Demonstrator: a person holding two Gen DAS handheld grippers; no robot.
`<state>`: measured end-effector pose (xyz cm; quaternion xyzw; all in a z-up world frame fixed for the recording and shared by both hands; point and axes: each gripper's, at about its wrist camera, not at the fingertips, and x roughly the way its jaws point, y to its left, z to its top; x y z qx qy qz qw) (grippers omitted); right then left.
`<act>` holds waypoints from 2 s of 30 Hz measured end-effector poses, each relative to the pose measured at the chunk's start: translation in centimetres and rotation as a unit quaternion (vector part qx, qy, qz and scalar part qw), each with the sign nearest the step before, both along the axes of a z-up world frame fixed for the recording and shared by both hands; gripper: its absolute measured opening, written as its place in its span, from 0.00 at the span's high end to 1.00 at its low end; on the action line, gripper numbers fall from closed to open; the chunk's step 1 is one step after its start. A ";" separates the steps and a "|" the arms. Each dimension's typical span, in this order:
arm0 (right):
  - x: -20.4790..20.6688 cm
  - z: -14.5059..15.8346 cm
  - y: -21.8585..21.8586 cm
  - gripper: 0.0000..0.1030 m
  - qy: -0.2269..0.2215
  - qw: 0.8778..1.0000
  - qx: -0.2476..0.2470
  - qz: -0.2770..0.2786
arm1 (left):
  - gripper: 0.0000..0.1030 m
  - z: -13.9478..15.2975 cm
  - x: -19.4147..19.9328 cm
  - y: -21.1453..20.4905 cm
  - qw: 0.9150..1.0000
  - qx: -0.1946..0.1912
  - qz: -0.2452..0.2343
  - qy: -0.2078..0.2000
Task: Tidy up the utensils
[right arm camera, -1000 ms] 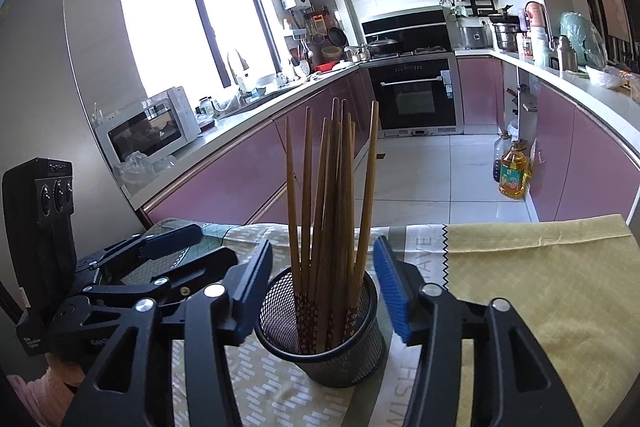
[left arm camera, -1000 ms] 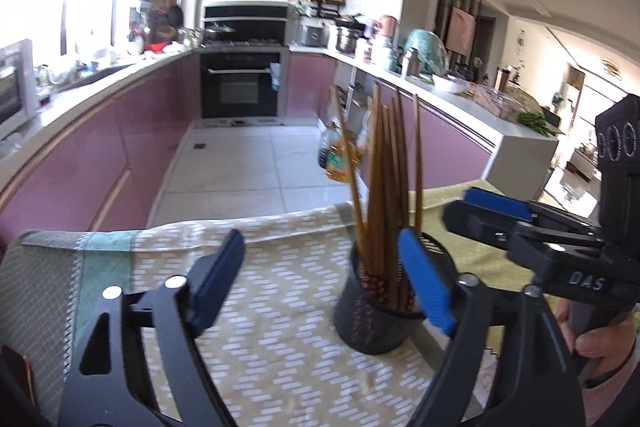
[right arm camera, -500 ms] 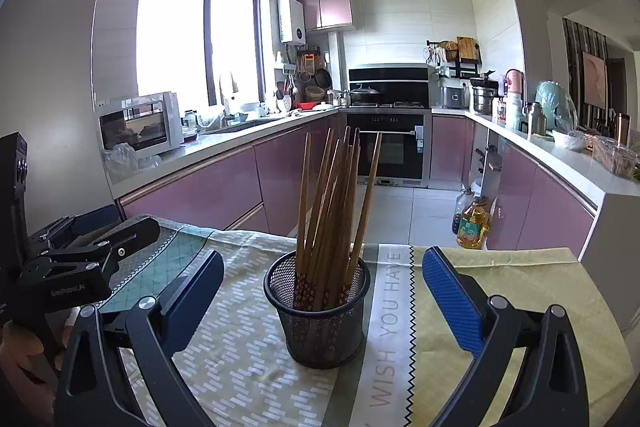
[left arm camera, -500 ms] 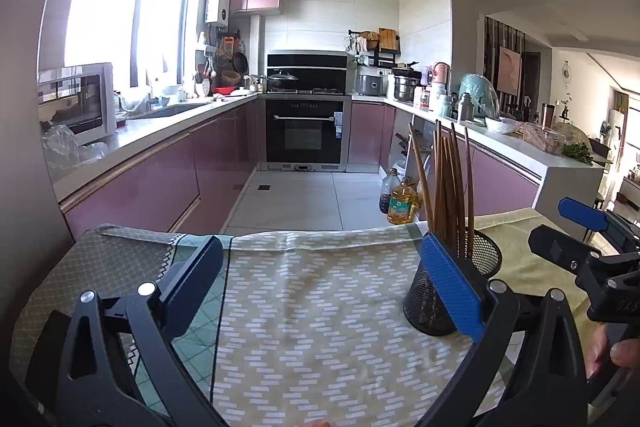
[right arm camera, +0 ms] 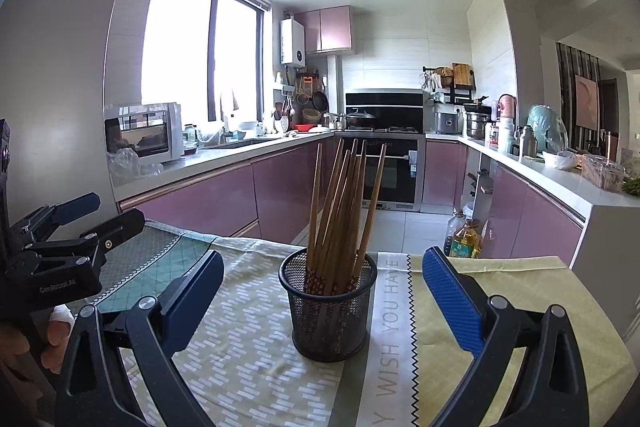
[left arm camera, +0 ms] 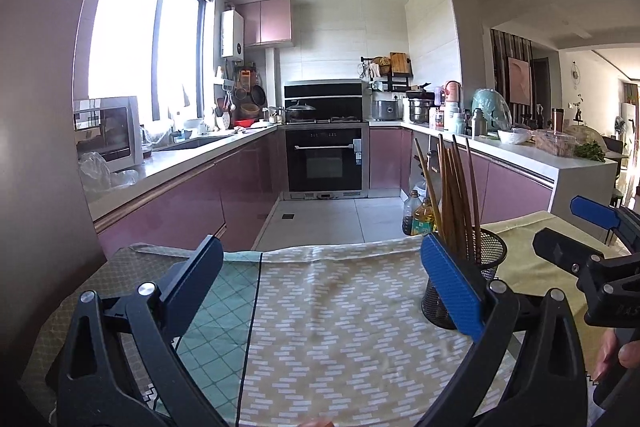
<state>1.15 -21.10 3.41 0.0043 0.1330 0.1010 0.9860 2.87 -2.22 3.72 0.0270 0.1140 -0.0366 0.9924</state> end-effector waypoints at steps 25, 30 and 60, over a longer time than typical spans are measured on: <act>-1.1 0.1 0.8 0.07 -0.014 1.000 0.005 0.001 | 0.05 -0.1 -1.0 0.4 1.000 -0.010 0.000 -0.010; -1.1 0.1 0.8 0.07 -0.014 1.000 0.007 0.001 | 0.05 -0.3 -1.1 0.2 1.000 -0.009 0.001 -0.009; -0.8 -0.3 0.8 0.07 -0.009 1.000 0.012 0.000 | 0.05 -0.2 -1.2 0.1 1.000 -0.015 -0.003 -0.011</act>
